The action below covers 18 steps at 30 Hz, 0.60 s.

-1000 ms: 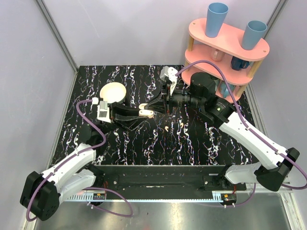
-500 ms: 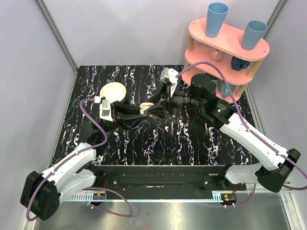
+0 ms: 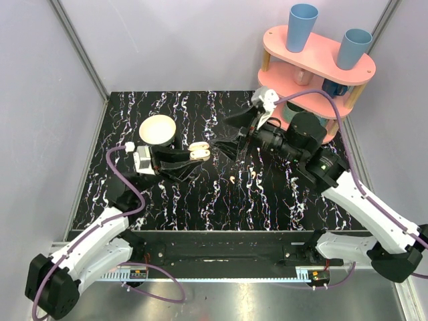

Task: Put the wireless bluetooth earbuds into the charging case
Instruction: Pick up the right earbud from the center of the board.

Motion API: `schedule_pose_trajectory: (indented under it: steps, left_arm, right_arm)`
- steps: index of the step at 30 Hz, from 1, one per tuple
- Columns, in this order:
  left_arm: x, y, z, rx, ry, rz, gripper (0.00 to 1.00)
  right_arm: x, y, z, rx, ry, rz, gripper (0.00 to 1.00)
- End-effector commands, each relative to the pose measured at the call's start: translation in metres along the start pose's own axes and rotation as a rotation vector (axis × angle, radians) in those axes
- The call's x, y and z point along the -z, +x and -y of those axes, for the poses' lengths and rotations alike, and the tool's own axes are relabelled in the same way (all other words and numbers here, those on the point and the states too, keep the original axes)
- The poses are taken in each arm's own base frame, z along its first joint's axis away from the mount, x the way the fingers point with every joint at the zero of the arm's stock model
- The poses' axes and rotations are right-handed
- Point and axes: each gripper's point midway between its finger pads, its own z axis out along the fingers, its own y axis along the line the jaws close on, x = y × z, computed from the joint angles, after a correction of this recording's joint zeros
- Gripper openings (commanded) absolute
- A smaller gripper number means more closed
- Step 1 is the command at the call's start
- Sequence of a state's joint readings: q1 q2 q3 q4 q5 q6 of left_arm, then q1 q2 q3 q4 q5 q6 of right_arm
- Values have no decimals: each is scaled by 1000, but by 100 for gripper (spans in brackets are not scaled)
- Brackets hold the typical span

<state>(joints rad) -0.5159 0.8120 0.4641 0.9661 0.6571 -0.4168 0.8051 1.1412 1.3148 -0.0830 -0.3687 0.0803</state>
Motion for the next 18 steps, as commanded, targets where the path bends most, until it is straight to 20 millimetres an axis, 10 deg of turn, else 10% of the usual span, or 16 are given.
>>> schedule_pose_trajectory:
  steps: [1,5,10,18]
  left_arm:
    - [7,-8,-10,-90,-70,14,0]
    - [13,-9,-10,-136,-94,-12,0]
    - [22,-22,-5,-182,-121,7,0]
    - [25,-29,5,-202,-100,11,0]
  right_arm:
    - [16,-33,37,-61,263,126,91]
    - [39,0,93,-183,545,54,94]
    - [85,108,173,-545,853,-165,84]
    - [97,241,192,-672,955,-540,69]
